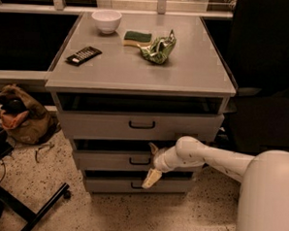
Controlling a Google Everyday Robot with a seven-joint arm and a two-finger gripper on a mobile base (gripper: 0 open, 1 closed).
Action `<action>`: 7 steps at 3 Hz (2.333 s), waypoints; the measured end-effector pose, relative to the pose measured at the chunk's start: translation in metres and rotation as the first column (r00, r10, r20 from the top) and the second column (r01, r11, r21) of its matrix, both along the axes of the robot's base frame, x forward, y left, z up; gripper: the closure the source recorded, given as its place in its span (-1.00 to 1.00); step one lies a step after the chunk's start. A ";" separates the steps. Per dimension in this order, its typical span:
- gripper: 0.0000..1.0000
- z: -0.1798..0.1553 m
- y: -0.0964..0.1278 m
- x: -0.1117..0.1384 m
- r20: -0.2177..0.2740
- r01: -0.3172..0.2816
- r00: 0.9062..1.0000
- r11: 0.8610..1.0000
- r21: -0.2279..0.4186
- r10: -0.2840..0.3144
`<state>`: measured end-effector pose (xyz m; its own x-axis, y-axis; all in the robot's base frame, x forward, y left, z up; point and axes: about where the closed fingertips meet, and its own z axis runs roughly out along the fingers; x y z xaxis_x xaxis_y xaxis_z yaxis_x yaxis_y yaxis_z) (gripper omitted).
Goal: Open middle drawer
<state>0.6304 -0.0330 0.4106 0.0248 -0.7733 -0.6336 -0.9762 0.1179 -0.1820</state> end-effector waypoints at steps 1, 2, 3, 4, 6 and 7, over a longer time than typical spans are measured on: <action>-1.00 0.002 -0.004 -0.012 -0.046 -0.013 0.999 1.000 0.010 0.013; -1.00 0.005 -0.004 -0.012 -0.047 -0.013 0.999 1.000 0.010 0.013; -1.00 0.013 -0.010 -0.043 -0.135 -0.041 0.990 0.999 0.023 0.044; -1.00 0.012 -0.008 -0.059 -0.181 -0.081 0.980 0.996 0.028 0.085; -1.00 0.010 -0.006 -0.067 -0.213 -0.090 0.972 0.995 0.030 0.095; -1.00 0.011 -0.010 -0.079 -0.239 -0.077 0.968 0.997 0.027 0.081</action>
Offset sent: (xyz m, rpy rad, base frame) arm -0.0915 -0.0256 0.0220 -0.0056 0.3086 0.1298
